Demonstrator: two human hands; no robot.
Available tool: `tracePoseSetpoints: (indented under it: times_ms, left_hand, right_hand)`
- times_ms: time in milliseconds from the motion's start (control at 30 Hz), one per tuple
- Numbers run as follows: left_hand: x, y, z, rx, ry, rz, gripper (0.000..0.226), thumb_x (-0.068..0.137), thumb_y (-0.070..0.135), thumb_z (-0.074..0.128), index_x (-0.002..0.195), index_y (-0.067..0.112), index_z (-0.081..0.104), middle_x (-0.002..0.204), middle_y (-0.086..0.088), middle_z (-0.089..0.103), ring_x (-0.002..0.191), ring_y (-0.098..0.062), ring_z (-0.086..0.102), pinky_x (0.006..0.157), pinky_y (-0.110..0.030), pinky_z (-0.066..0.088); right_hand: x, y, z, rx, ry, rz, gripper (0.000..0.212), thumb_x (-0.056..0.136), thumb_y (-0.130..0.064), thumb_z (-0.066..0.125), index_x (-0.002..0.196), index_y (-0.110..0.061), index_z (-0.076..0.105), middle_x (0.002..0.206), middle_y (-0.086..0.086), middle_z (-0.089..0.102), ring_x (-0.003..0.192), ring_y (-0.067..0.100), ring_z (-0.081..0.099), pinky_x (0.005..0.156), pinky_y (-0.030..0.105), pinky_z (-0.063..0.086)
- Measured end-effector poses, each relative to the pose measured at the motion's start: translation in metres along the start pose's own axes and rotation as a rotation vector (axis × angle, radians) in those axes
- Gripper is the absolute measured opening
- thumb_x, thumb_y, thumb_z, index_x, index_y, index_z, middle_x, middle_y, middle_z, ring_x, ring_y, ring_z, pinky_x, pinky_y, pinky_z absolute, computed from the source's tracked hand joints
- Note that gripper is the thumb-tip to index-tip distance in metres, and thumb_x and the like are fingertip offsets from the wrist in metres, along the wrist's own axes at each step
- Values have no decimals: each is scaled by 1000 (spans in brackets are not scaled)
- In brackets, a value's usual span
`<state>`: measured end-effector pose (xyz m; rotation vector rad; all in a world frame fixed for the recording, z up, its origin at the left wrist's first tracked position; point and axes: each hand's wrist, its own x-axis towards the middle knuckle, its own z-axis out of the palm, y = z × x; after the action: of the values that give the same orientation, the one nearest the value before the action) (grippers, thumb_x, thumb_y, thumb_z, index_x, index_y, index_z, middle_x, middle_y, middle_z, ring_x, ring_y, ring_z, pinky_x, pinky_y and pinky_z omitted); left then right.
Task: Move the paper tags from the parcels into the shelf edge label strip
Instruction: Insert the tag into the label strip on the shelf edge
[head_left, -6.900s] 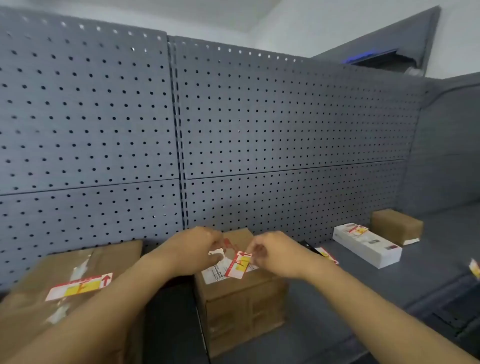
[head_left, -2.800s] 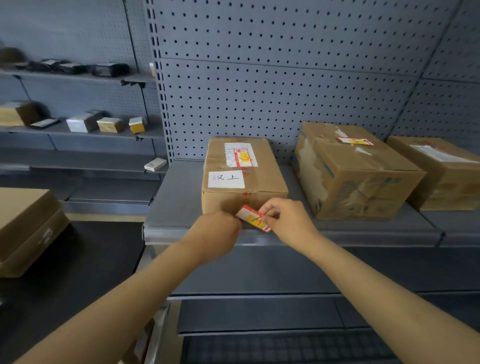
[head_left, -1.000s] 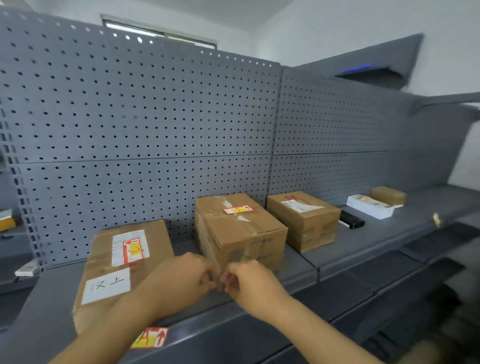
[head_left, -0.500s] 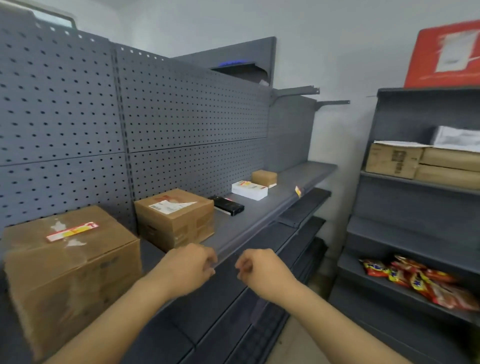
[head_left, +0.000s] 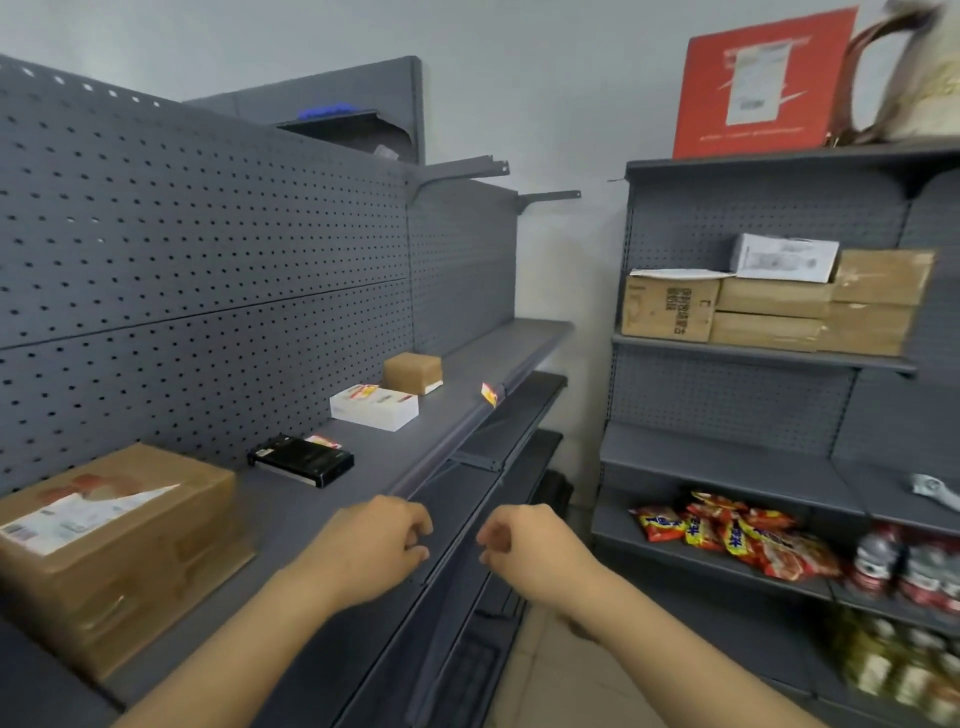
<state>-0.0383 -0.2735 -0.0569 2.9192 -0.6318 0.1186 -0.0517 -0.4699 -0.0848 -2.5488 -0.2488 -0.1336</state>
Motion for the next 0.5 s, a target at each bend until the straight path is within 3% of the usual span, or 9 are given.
tracePoseSetpoints:
  times_ms: [500]
  left_hand:
    - [215, -34, 30, 8, -89, 35, 27, 92, 38, 57, 117, 31, 59, 108, 10, 65, 94, -10, 62, 76, -20, 43]
  right_hand:
    - [192, 98, -9, 11, -39, 71, 17, 87, -24, 60, 103, -21, 66, 107, 2, 69, 99, 20, 63, 87, 37, 53]
